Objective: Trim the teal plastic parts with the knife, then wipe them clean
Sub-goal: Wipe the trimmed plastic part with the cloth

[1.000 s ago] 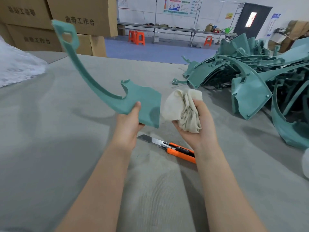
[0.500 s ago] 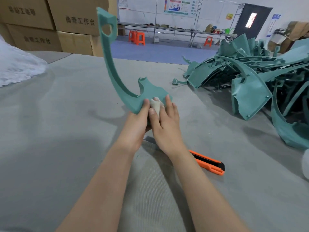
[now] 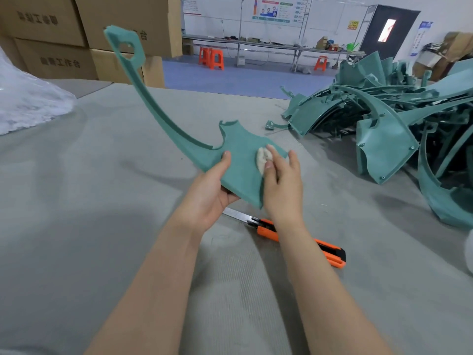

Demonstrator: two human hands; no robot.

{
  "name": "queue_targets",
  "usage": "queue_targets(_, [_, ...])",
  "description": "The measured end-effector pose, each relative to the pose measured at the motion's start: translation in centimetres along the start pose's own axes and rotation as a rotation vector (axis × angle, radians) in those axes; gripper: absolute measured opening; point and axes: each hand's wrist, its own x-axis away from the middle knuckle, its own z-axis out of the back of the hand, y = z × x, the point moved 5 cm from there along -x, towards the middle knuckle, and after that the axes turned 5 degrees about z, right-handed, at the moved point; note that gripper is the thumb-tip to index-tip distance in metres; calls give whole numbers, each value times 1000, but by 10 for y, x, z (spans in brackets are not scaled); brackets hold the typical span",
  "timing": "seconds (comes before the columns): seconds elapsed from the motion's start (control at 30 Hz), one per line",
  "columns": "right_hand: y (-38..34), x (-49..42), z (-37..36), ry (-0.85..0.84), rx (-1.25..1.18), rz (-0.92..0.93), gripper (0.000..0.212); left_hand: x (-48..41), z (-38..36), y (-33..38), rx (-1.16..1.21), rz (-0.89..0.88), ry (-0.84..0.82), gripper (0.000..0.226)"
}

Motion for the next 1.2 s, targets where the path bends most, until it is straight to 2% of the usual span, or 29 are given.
queue_targets(0.07, [19, -9, 15, 88, -7, -85, 34, 1, -1, 1, -33, 6, -3, 24])
queue_targets(0.13, [38, -11, 26, 183, -222, -249, 26, 1, -1, 5, -23, -10, -18, 23])
queue_targets(0.23, [51, -7, 32, 299, -587, -475, 27, 2, -1, 13, 47, -78, 4, 23])
queue_targets(0.33, [41, -7, 20, 248, -807, -525, 20, 2, 4, 16, 31, -137, 77, 22])
queue_targets(0.4, [29, -6, 6, 115, -884, -570, 22, 2, 4, 16, -8, -163, 127, 20])
queue_targets(0.47, [16, -1, -7, -66, -868, -568, 29, 2, 2, 14, -73, -195, 160, 20])
queue_targets(0.57, [2, 9, -22, -270, -642, -361, 20, 1, -2, 9, -111, -225, 159, 19])
queue_targets(0.63, [1, 11, -22, -255, -456, -266, 16, 1, -3, 7, -128, -219, 136, 19])
queue_targets(0.73, [12, 7, -14, -137, -333, -319, 26, 1, -6, 3, -128, -172, 62, 21])
queue_targets(0.8, [18, 4, -8, -86, -328, -373, 38, 2, -8, 0, -154, -149, 29, 20])
queue_targets(0.9, [22, 7, -2, -41, -463, -485, 46, 2, -10, -4, -153, -127, 9, 17])
queue_targets(0.97, [19, 8, -1, -58, -550, -501, 43, 1, -10, -3, -124, -128, 15, 17])
queue_targets(1.1, [14, 8, -7, -215, -506, -399, 26, 1, -5, 1, -116, -162, 40, 18])
queue_targets(1.2, [14, 8, -8, -236, -551, -423, 17, 1, -4, 2, -107, -153, 21, 19])
